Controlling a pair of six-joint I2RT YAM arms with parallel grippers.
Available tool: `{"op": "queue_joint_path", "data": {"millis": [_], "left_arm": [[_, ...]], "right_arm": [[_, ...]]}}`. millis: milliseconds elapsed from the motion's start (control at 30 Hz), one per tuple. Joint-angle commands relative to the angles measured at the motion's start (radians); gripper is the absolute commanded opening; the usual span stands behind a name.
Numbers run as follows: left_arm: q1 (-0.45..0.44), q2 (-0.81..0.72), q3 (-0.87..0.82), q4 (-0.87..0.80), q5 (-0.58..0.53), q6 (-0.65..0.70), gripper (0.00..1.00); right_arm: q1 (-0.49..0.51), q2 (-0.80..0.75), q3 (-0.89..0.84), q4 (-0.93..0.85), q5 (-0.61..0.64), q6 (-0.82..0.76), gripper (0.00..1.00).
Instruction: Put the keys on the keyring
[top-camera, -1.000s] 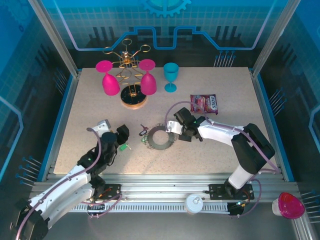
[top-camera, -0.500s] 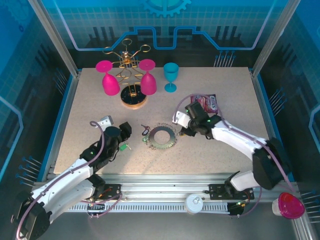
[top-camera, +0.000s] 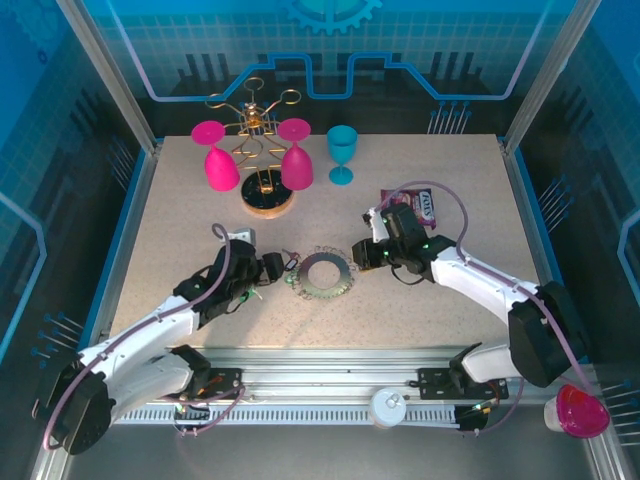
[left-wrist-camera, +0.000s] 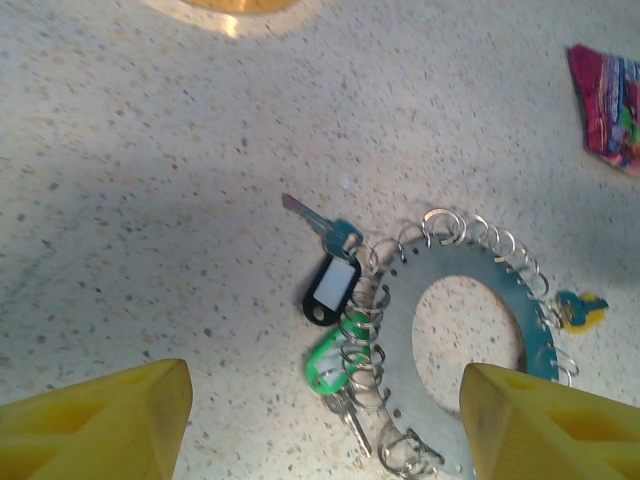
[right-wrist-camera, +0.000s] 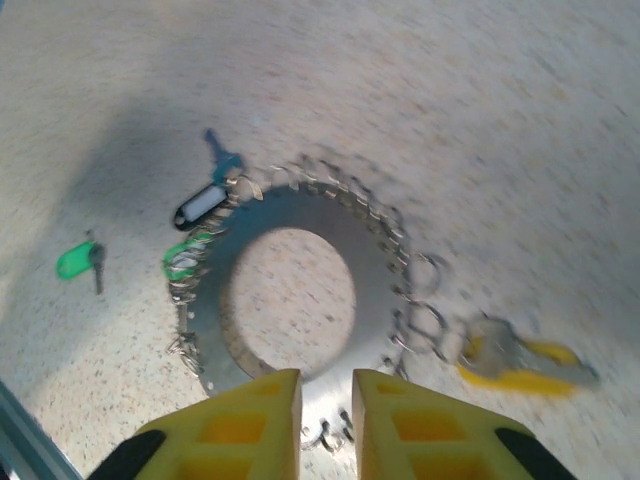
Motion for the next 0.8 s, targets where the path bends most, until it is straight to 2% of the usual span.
{"op": "queue_joint_path", "data": {"millis": [0, 100, 233, 400, 600, 767], "left_arm": [[-0.027, 0.026, 0.023, -0.063, 0.066, 0.002, 0.71], [-0.070, 0.055, 0.021, -0.047, 0.058, -0.030, 0.70], [-0.120, 0.109, 0.039, -0.039, 0.054, -0.076, 0.65], [-0.192, 0.174, 0.080, -0.036, 0.026, -0.114, 0.63], [-0.229, 0.213, 0.081, -0.040, -0.041, -0.183, 0.56], [-0.245, 0.239, 0.097, -0.131, -0.092, -0.377, 0.48]], "right_arm": [[-0.017, -0.011, 0.077, -0.202, 0.083, 0.087, 0.26], [-0.014, -0.025, 0.069, -0.289, 0.112, 0.047, 0.25], [0.042, -0.047, 0.006, -0.303, 0.115, 0.018, 0.25], [0.150, -0.047, -0.083, -0.205, 0.093, 0.024, 0.24], [0.185, 0.012, -0.098, -0.091, 0.049, 0.090, 0.25], [0.177, 0.003, -0.065, -0.105, 0.108, 0.066, 0.26]]}}
